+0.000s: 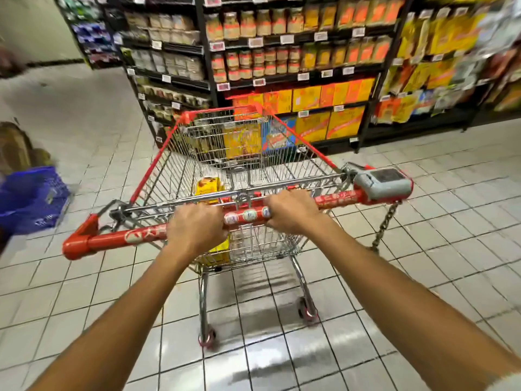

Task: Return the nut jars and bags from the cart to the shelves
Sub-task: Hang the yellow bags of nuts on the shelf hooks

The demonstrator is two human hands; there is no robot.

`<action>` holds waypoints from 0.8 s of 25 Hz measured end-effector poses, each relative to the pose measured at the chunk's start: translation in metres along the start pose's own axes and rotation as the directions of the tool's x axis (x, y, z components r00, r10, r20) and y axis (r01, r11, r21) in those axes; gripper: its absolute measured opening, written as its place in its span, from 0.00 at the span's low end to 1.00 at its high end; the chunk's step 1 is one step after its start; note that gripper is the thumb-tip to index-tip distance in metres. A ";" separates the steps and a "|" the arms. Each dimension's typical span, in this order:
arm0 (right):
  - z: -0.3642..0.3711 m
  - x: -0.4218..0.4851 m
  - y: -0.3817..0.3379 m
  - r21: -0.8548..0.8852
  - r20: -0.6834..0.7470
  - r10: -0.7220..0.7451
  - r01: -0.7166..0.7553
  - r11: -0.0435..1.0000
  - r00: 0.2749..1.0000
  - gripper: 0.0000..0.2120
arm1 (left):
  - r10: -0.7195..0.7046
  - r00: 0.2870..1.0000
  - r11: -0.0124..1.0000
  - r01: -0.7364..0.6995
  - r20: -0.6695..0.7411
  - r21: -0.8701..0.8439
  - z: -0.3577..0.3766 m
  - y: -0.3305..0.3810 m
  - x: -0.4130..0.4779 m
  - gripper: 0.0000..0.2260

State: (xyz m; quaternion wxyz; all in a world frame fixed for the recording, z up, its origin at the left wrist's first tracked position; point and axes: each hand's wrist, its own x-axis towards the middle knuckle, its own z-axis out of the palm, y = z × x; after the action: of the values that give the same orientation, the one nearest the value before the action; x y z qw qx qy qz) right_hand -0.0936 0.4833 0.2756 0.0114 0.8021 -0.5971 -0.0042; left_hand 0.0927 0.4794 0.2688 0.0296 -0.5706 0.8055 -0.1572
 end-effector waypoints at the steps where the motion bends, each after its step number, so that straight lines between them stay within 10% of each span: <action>1: 0.001 -0.013 -0.001 0.006 0.000 -0.001 0.001 1.000 1.000 0.14 | 0.010 1.000 1.000 -0.010 -0.007 -0.005 -0.003 0.004 -0.009 0.17; 20: 0.001 -0.106 0.053 -0.025 -0.002 0.223 -0.223 0.975 0.975 0.14 | 0.339 0.937 0.941 -0.338 -0.080 0.030 -0.023 0.084 0.010 0.15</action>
State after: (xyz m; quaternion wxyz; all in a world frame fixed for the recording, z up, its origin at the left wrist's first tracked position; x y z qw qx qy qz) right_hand -0.1745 0.5702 0.2746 0.0217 0.7299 -0.6831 -0.0106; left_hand 0.0077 0.5007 0.2678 0.0267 -0.4162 0.8909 -0.1802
